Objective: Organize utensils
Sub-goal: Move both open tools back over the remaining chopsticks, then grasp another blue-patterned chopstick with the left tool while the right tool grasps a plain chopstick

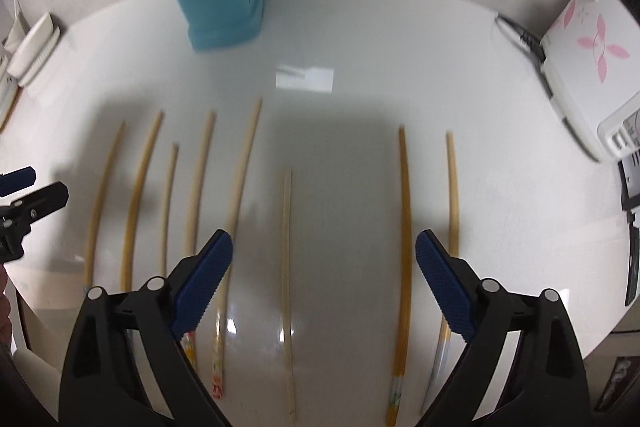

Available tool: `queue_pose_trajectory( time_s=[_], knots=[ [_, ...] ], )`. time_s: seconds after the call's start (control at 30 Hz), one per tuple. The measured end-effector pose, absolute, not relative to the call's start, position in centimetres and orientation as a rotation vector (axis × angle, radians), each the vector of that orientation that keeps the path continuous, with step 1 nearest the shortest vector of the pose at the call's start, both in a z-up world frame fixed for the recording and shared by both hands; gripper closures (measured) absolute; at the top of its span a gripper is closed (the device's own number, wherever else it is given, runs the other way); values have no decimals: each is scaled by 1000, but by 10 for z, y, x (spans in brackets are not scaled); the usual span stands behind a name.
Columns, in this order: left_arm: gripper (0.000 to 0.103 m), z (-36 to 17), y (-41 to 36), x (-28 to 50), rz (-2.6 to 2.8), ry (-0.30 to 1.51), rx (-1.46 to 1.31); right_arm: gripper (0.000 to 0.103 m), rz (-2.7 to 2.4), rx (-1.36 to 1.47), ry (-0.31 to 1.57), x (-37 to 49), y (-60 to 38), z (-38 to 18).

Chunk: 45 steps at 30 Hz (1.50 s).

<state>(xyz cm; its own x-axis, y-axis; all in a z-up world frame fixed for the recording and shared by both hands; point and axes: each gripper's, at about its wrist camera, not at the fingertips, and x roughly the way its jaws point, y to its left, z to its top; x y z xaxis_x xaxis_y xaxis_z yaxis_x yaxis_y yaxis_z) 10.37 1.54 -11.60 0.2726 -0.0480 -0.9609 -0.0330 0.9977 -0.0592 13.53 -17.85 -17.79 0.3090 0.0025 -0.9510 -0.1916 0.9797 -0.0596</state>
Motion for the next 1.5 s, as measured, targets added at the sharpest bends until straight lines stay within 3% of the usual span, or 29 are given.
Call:
queue_pose_trajectory(
  time_s=[0.8,0.93,1.0,1.03,1.1,1.5],
  knots=[
    [32,-156,-9,75,14,1470,-12,72,138,-173,1442,133,-168,-201],
    [46,-153,-10,76,16,1487,-10,86,141,-172,1455,134,-163,-201],
    [59,-148,-16,78,20,1494,-10,91,139,-168,1463,134,-152,-199],
    [76,-147,-17,79,20,1496,-9,99,148,-160,1469,132,-148,-197],
    [96,-143,-19,85,12,1523,-17,100,148,-154,1479,136,-144,-197],
    [96,-145,-18,87,-26,1506,-69,100,125,-145,1466,141,-143,-186]
  ],
)
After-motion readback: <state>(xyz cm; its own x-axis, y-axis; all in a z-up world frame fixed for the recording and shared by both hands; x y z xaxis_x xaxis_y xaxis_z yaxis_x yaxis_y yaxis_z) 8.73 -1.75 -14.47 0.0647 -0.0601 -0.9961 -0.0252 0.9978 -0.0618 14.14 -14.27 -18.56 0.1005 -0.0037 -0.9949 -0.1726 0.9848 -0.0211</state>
